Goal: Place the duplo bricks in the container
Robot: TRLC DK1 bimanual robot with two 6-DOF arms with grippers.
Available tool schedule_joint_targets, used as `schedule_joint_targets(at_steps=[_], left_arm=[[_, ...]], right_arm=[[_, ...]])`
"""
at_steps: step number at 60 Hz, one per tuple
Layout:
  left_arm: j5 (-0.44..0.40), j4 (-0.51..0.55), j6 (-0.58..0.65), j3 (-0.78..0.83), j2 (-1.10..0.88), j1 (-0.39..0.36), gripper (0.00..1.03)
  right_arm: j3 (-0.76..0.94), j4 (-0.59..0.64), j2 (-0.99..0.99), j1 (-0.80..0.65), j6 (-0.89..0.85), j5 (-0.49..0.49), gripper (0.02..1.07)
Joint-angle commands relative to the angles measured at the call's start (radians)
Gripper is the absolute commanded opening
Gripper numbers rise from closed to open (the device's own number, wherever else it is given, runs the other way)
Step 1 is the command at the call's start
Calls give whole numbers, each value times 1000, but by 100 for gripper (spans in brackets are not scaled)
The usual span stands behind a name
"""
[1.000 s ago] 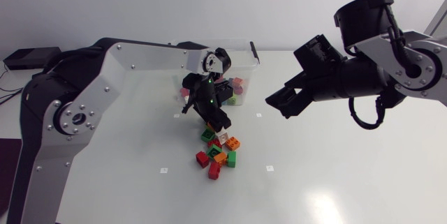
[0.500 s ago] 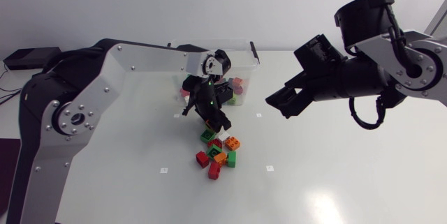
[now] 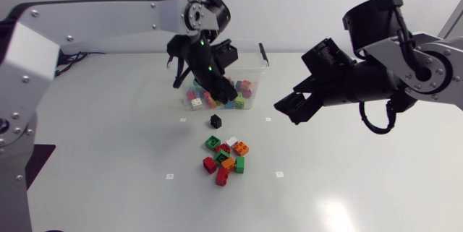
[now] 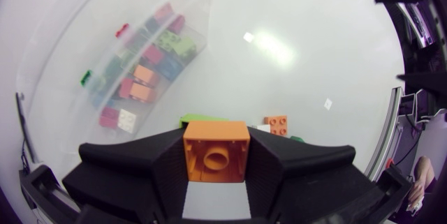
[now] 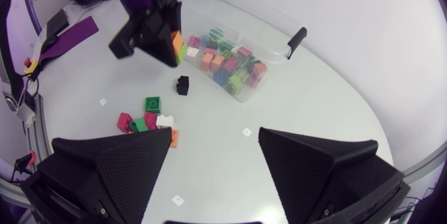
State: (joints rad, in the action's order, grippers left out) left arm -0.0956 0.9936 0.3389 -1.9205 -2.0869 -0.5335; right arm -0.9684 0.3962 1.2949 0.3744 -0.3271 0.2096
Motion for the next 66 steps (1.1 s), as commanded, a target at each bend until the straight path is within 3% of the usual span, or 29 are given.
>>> schedule_joint_targets(at_steps=[1,9,24,42,66], left_arm=[[2,8,-12,-67,48,26,25],[-1,-6,-12,-127,64,53,25],[-10,-139,-17,-244,34,115,25],[-49,-144,-40,-489,-153,181,25],[-49,-121,-47,-630,-268,193,25]], right_arm=[[-1,10,40,31,-29,1,92],[-13,10,76,93,-23,-41,92],[-33,-16,193,153,-13,-81,92],[-66,-62,340,227,3,-139,92],[-81,-82,377,210,0,-147,92]])
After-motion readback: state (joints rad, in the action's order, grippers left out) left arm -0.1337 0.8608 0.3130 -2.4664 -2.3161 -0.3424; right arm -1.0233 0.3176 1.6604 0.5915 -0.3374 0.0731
